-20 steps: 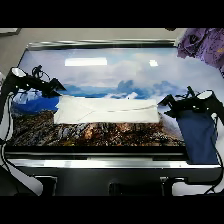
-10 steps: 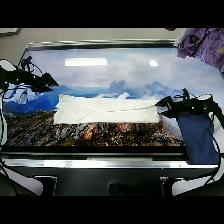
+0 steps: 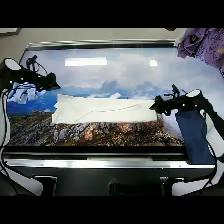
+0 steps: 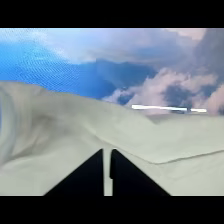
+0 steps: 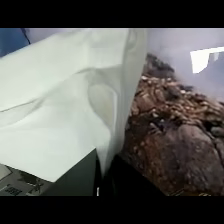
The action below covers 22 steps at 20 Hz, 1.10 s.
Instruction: Fold the clothes and pants, and hang the long-sleeved shirts on hangers.
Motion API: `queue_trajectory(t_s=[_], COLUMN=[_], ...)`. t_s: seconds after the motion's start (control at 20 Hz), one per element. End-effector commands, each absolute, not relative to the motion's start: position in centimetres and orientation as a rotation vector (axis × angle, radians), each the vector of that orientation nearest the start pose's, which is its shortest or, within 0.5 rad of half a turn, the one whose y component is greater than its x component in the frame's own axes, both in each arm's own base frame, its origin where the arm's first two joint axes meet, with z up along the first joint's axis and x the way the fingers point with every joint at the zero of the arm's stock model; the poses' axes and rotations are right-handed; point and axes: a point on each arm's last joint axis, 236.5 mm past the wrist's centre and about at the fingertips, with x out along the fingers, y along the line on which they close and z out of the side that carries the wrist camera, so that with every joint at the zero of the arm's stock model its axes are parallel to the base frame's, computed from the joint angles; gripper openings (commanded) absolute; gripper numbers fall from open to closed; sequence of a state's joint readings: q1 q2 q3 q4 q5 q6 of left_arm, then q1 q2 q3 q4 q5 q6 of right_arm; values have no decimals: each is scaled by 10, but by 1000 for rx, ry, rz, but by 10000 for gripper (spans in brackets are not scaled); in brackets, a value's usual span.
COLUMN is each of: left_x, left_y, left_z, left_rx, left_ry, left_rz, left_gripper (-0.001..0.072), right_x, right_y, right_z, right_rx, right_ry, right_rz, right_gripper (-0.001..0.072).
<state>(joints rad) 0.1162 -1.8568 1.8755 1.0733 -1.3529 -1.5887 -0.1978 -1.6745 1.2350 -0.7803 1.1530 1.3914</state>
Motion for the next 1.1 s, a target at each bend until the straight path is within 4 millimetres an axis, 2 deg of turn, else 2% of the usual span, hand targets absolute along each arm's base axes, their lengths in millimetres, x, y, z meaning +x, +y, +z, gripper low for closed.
queue_trajectory(t_s=[0.0,0.1,0.25,0.35,0.45,0.55,0.65,0.8,0.9,0.95,1.05], left_x=[520,515,495,469,441,413,393,374,370,371,379], left_y=[-115,-180,-296,-378,-447,-503,-543,-582,-590,-588,-571], left_z=[7,-4,-22,-30,-35,-39,-43,-45,-45,-44,-38], left_rx=[-504,-524,-593,-666,-762,-849,-940,-1066,-1090,-1090,-1069], left_ry=[1307,1329,1361,1373,1386,1384,1380,1359,1345,1352,1384], left_rz=[-347,-446,-591,-686,-737,-775,-781,-752,-741,-745,-770], left_gripper=[20,19,19,18,18,18,18,18,18,17,15], right_x=[422,419,416,412,406,401,400,399,399,399,400], right_y=[52,39,23,13,7,2,-1,-2,-2,-3,-4], right_z=[-21,16,70,98,120,138,154,172,176,176,176], right_rx=[706,637,573,543,510,492,471,457,453,450,451], right_ry=[1392,1381,1341,1321,1310,1306,1285,1254,1246,1246,1245], right_rz=[197,158,98,56,33,11,7,11,12,7,2], right_gripper=[28,28,28,28,28,28,29,29,29,29,29])
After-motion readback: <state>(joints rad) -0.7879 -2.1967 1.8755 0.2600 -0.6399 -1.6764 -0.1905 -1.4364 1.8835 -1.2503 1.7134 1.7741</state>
